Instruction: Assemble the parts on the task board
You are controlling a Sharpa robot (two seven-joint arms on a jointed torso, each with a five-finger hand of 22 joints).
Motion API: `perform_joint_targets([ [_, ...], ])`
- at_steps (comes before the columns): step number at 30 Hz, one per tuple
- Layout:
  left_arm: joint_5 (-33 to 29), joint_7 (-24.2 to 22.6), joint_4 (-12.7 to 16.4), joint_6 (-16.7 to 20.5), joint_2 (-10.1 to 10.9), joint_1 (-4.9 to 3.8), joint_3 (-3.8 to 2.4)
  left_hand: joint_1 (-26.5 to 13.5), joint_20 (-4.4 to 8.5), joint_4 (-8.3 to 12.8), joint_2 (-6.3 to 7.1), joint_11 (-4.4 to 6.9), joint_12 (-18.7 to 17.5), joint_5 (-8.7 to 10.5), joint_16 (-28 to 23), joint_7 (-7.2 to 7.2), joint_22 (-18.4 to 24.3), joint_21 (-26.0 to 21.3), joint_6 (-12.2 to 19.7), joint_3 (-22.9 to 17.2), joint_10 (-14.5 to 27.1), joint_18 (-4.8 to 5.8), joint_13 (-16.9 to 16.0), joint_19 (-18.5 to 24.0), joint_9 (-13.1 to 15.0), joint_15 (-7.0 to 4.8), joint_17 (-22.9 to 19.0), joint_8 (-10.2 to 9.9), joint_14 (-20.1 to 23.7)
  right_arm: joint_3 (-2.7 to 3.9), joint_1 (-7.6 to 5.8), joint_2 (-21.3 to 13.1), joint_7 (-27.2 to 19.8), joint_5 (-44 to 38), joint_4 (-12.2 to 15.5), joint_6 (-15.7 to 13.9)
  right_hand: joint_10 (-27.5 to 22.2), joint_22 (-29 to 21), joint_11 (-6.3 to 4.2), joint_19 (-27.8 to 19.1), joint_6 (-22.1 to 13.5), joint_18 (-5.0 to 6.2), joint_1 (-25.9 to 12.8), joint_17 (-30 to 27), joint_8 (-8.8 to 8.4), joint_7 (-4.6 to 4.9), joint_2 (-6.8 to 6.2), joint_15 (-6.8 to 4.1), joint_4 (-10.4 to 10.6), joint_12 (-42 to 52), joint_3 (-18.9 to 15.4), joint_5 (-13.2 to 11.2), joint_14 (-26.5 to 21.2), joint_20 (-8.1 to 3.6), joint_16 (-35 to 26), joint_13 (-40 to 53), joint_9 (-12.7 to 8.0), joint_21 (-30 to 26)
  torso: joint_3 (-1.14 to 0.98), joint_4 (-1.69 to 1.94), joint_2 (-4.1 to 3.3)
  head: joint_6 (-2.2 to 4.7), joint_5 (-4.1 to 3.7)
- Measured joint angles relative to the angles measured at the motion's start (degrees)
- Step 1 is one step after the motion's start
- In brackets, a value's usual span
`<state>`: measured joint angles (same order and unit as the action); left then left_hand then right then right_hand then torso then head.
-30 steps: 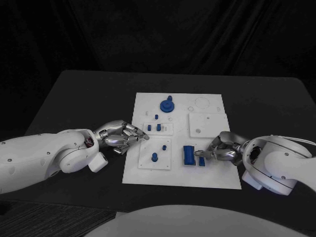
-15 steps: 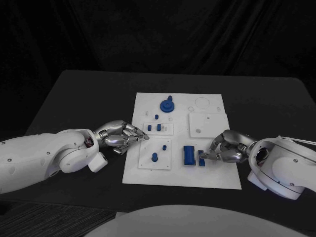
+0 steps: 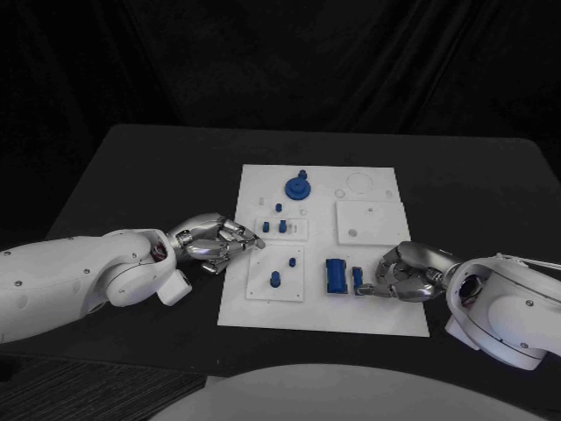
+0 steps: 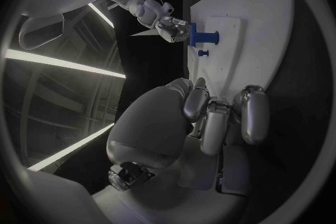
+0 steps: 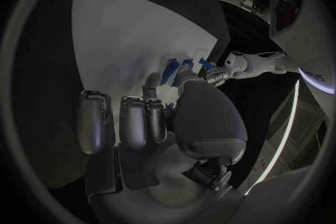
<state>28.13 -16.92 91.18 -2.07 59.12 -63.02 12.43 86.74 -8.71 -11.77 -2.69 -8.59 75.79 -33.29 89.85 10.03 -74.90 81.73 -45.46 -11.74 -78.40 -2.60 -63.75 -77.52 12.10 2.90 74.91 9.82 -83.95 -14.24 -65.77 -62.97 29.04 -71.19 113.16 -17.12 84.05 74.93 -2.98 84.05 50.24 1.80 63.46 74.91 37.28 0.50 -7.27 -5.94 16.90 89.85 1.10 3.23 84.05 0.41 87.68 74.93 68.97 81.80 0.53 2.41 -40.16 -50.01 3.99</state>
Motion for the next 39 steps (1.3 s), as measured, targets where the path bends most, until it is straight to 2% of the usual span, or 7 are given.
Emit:
perform_joint_targets([
  [7, 0.00, 0.03, -0.06, 0.00, 0.02, 0.00, 0.00, 0.00, -0.19, 0.24, 0.00, -0.03, 0.00, 0.00, 0.00, 0.00, 0.00, -0.34, 0.00, -0.24, 0.45, 0.00, 0.00, 0.19, 0.05, 0.01, 0.00, 0.00, 0.00, 0.00, 0.17, -0.05, -0.17, -0.52, 0.04, 0.10, 0.00, 0.00, 0.00, 0.00, -0.20, 0.01, 0.09, 0.00, 0.38, -0.20, -0.51, -0.17, 0.00, 0.00, -0.31, 0.00, -0.17, 0.00, 0.00, 0.00, 0.43, 0.00, -0.01, 0.00, -0.04, 0.00, -0.03],
  [19, 0.00, 0.07, -0.19, 0.00, -0.07, 0.01, 0.00, 0.00, -0.19, 0.24, 0.00, -0.03, 0.00, 0.00, 0.00, 0.00, 0.00, -0.34, 0.00, -0.24, 0.46, 0.00, 0.00, 0.19, 0.04, 0.11, 0.00, 0.00, 0.09, 0.00, 0.25, 0.06, -0.15, -0.83, -0.20, 0.32, -0.03, -0.01, -0.02, -0.17, -0.20, 0.01, 0.12, 0.00, 1.29, -0.20, -0.48, -0.37, -0.01, 0.00, -0.30, 0.00, 0.03, -0.16, 0.00, -0.01, 1.10, 0.00, -0.01, 0.02, -0.02, 0.00, -0.02],
  [21, 0.00, 0.08, -0.20, 0.00, -0.08, 0.01, 0.00, 0.00, -0.19, 0.24, 0.00, -0.03, 0.00, 0.00, 0.00, 0.00, 0.00, -0.34, 0.00, -0.24, 0.46, 0.00, 0.00, 0.19, 0.04, 0.11, 0.00, 0.00, 0.09, 0.00, 0.25, 0.13, -0.12, -0.88, -0.28, 0.39, -0.21, -0.01, -0.20, -0.21, -0.20, 0.01, 0.68, 0.00, 1.58, -0.20, 0.09, -0.37, -0.32, 0.00, 0.01, 0.00, 0.03, -0.20, 0.00, -0.01, 1.33, 0.00, -0.01, 0.02, -0.02, 0.00, -0.02],
  [28, 0.00, 0.12, -0.23, -0.01, -0.15, 0.01, 0.00, 0.00, -0.19, 0.23, 0.00, -0.03, 0.00, 0.00, 0.00, 0.00, 0.00, -0.34, 0.00, -0.24, 0.46, 0.00, 0.00, 0.19, 0.04, 0.12, 0.00, 0.00, 0.09, 0.00, 0.29, 0.58, 0.08, -1.33, -0.46, 0.47, 0.00, -0.02, -0.41, 0.00, -0.58, 0.00, 3.06, 0.00, 2.11, -0.24, 0.50, -0.37, -0.46, 0.00, 0.68, 0.00, 0.03, -0.40, 0.00, -0.01, 1.95, 0.00, -0.01, 0.04, -0.03, 0.00, -0.03],
  [31, 0.00, 0.14, -0.23, -0.02, -0.17, 0.01, 0.00, 0.00, -0.19, 0.23, 0.00, -0.03, 0.00, 0.00, 0.00, 0.00, 0.00, -0.34, 0.00, -0.24, 0.46, 0.00, 0.00, 0.19, 0.03, 0.12, 0.00, 0.00, 0.08, 0.00, 0.33, 0.69, 0.22, -1.67, -0.48, 0.31, 0.00, -0.02, -0.41, 0.00, -0.62, 0.01, 3.77, 0.00, 2.54, -0.20, 1.19, -0.37, -0.63, 0.00, 0.97, 0.33, 0.03, -0.40, 0.00, -0.01, 2.25, 0.00, -0.01, 0.04, -0.03, 0.00, -0.06],
  [39, 0.00, 0.16, -0.30, -0.05, -0.23, 0.01, 0.00, 0.00, -0.19, 0.23, 0.00, -0.03, 0.00, 0.00, 0.00, 0.00, 0.00, -0.34, 0.00, -0.23, 0.46, 0.00, 0.00, 0.19, 0.03, 0.20, 0.00, 0.00, 0.00, -0.01, 0.38, 1.00, 0.63, -2.38, -0.53, -0.33, 0.00, -0.02, -0.41, 0.00, -0.82, 0.01, 4.70, 0.00, 2.99, -0.40, 1.51, -0.52, -0.86, 0.00, 1.20, 0.50, -0.12, -0.41, 0.00, -0.02, 2.70, 0.00, -0.01, 0.04, -0.03, 0.00, -0.09],
])
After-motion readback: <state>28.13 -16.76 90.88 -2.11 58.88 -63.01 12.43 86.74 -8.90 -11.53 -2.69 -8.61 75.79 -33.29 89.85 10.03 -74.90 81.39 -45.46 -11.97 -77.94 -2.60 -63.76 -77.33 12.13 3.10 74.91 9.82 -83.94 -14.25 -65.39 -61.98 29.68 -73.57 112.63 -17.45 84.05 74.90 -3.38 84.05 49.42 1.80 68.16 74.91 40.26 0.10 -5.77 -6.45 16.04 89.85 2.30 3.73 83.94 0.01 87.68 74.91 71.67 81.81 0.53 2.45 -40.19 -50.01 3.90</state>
